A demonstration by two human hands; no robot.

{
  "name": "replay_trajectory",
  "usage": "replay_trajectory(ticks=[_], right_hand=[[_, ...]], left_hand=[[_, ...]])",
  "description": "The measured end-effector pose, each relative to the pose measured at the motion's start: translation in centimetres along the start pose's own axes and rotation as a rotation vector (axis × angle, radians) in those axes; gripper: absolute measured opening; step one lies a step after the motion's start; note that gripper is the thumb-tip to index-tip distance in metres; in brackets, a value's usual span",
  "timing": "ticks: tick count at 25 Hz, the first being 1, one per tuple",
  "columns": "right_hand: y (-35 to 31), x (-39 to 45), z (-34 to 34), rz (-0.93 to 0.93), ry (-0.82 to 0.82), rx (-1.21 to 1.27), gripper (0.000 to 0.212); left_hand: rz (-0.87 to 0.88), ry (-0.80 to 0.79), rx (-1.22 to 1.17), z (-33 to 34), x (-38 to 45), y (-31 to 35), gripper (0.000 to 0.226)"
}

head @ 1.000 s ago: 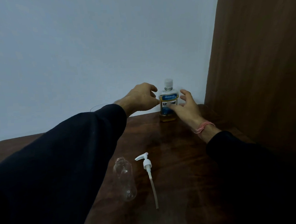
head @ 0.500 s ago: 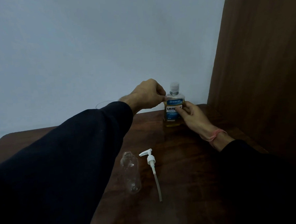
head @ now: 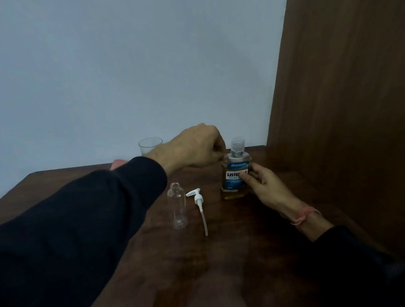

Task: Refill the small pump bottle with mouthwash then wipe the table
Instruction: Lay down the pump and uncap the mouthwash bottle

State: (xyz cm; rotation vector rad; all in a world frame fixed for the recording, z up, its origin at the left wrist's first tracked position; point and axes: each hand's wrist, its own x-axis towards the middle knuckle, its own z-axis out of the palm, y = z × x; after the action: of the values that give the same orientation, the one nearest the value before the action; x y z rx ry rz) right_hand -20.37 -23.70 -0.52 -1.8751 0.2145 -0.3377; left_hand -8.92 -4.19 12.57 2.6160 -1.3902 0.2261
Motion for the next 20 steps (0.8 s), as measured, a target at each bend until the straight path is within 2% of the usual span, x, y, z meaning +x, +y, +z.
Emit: replay_trajectory(ticks=[3,6,8,10,12,14,17,20], right_hand=[[0.2,-3.1,0.1,-0.034,-0.037,0.078,0.044],[0.5,-4.7,0.2,-0.048,-0.063,0.125,0.041],[0.0,-4.8,-0.2,-0.031,-0.067,0.154,0.062],[-0.4,-4.4,-0.5,-0.023,-0.065,0.261,0.086],[-0.3,-4.0,0.0,-0.031,-0.092,0.427,0.086],[0.6,-3.7,1.1,-0.032,-0.095,0.530,0.077],[1.2,-3.3,2.2,-0.048,-0.033,0.483,0.071],[1.2,-2.9,2.5,-0.054,-0.032,0.465,0.066]], left_hand=[[0.001,0.088,0.085,0.4,-3.6,1.8,0.026],[-0.053,0.131,0.057,0.8,-6.1,3.0,0.027],[-0.133,0.287,-0.035,1.3,-7.4,3.9,0.027],[-0.202,0.444,-0.308,2.1,-8.4,5.3,0.034],[-0.193,0.422,-0.605,2.8,-8.3,6.7,0.046],[-0.169,0.328,-0.718,3.1,-7.1,7.2,0.052],[-0.154,0.238,-0.785,3.0,-5.0,6.3,0.042],[-0.164,0.274,-0.984,4.0,-4.0,4.7,0.031]])
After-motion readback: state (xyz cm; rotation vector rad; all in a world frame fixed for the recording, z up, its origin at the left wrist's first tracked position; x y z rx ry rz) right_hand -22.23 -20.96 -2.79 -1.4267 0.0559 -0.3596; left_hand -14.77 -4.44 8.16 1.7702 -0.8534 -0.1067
